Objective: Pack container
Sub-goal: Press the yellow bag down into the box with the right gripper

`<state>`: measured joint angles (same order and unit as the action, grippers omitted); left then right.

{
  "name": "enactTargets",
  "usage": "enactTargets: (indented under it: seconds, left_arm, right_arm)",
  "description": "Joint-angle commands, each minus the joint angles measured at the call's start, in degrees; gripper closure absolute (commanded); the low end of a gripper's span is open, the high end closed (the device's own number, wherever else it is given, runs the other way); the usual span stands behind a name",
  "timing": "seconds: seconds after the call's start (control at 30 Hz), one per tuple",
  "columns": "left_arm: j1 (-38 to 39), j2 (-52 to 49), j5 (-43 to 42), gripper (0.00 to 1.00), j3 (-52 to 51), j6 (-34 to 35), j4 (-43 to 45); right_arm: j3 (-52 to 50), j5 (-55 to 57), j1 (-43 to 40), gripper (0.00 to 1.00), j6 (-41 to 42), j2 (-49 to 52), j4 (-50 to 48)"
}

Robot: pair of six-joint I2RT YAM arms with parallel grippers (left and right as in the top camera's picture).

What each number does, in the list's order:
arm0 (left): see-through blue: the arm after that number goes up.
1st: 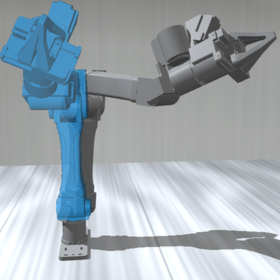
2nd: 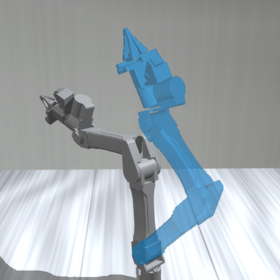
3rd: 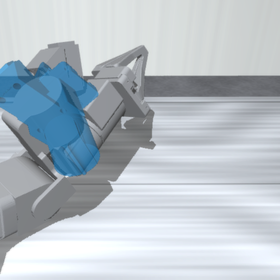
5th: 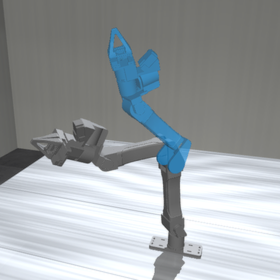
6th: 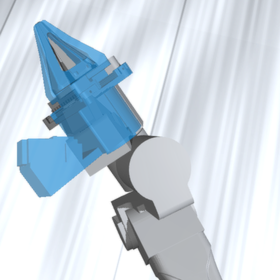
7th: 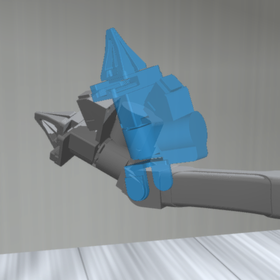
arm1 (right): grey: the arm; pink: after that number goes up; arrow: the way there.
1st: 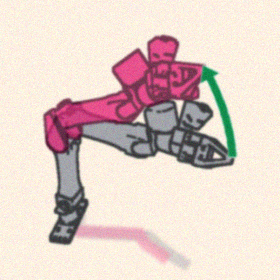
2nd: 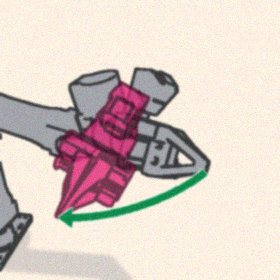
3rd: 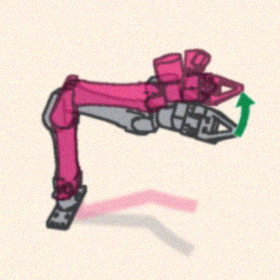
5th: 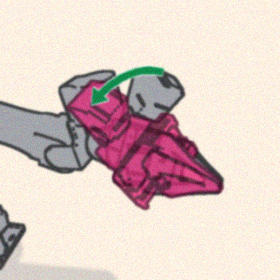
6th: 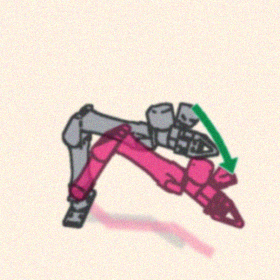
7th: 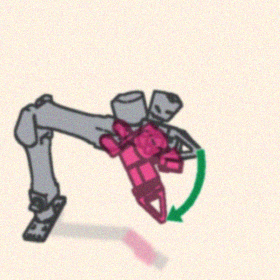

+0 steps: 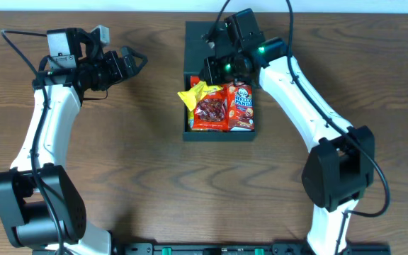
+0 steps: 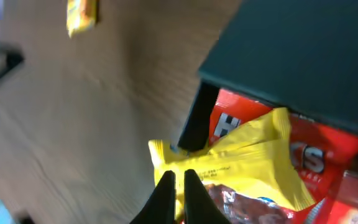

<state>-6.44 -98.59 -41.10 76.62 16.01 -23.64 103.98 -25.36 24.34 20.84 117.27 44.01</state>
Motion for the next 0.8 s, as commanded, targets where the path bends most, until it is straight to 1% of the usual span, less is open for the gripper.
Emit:
enactTargets:
  seconds: [0.0,0.13,0.2,0.27,0.3,0.33,0.43,0.5,0.53,0.63,0.77]
  left_arm:
    - [-0.22,-0.20,1.33,0.05,0.39,-1.29,-0.11]
    - [-0.37,-0.20,1.31,0.05,0.39,-1.51,-0.22]
    - [-0.35,-0.20,1.31,0.05,0.39,-1.49,-0.22]
    - [-0.35,-0.20,1.31,0.05,0.39,-1.49,-0.26]
    - [-0.35,-0.20,1.31,0.05,0.39,-1.49,-0.35]
    - [-0.35,-0.20,1.29,0.05,0.39,-1.49,-0.39]
    - [-0.35,-0.20,1.29,0.05,0.39,-1.51,-0.59]
    - [-0.35,-0.20,1.29,0.05,0.39,-1.51,-0.59]
    - [-0.35,-0.20,1.31,0.05,0.39,-1.51,-0.59]
    - [-0.37,-0.20,1.31,0.05,0.39,-1.95,-1.05]
    - [-0.37,-0.20,1.31,0.05,0.39,-2.36,-2.01]
  right_arm:
    - [0.52,3.58,0.55,0.89,19.10,0.63,-1.36]
    - [0.52,7.52,1.53,0.93,34.95,0.63,-0.07]
    - [0.52,8.50,2.14,0.96,41.22,0.66,1.11]
    - [0.52,8.48,2.82,0.98,45.53,0.68,1.88]
    - [0.52,8.44,3.23,0.92,46.34,0.72,1.97]
    - [0.52,8.44,3.54,0.82,46.38,0.72,1.99]
    - [0.52,8.94,4.48,0.56,45.77,0.74,1.90]
    - [0.52,10.56,4.87,0.48,44.33,0.74,1.88]
    - [0.52,11.67,5.03,0.47,43.15,0.74,1.88]
    - [0.52,13.51,5.16,0.50,40.00,0.90,2.12]
    - [0.52,13.31,5.16,0.53,39.76,1.81,3.23]
